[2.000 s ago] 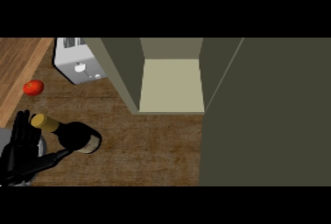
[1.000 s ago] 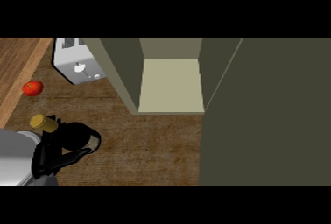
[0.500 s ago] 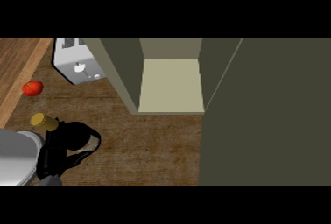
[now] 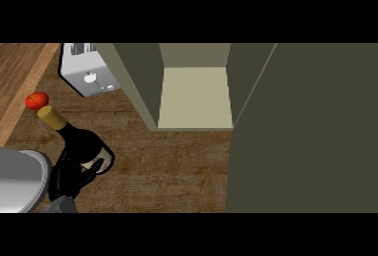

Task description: Pick up the wine, place it into the cabinet and close the cabinet

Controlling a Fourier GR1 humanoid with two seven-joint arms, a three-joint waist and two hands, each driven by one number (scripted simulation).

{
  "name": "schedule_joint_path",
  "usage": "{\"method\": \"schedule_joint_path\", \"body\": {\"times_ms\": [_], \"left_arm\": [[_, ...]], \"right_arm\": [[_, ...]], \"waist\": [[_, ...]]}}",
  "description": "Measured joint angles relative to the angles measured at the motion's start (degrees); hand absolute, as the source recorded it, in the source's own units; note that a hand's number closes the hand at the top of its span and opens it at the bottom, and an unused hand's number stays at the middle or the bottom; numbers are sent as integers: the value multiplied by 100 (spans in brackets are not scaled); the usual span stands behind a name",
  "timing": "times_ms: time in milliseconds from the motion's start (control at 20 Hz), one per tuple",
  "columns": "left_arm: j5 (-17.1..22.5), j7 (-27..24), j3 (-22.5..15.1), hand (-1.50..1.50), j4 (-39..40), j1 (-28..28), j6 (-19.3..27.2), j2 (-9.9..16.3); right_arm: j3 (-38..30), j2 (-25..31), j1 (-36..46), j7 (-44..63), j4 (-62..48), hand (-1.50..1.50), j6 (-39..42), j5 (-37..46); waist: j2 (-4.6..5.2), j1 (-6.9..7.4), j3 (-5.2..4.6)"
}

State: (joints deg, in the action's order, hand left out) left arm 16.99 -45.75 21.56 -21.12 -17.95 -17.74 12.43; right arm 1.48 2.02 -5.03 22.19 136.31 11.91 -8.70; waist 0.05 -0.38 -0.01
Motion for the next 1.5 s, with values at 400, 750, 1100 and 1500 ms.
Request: {"method": "schedule_joint_path", "body": {"times_ms": [400,750,1100,1500], "left_arm": [[-27,-175,-98,150,380,-161,-66,112],[-269,-522,-379,150,270,66,-119,103],[-582,-759,-906,150,-610,744,-182,-139],[-558,-526,-1375,150,-1687,1390,-387,-477]], "right_arm": [[65,-23,44,138,78,-150,-76,94],[-51,16,45,111,29,-150,-44,23],[-112,10,42,11,-85,-150,-35,54],[-255,82,-110,-48,-11,-150,75,-113]], "waist": [[-3,-3,8],[-26,13,38],[-66,77,84],[-57,92,62]]}}
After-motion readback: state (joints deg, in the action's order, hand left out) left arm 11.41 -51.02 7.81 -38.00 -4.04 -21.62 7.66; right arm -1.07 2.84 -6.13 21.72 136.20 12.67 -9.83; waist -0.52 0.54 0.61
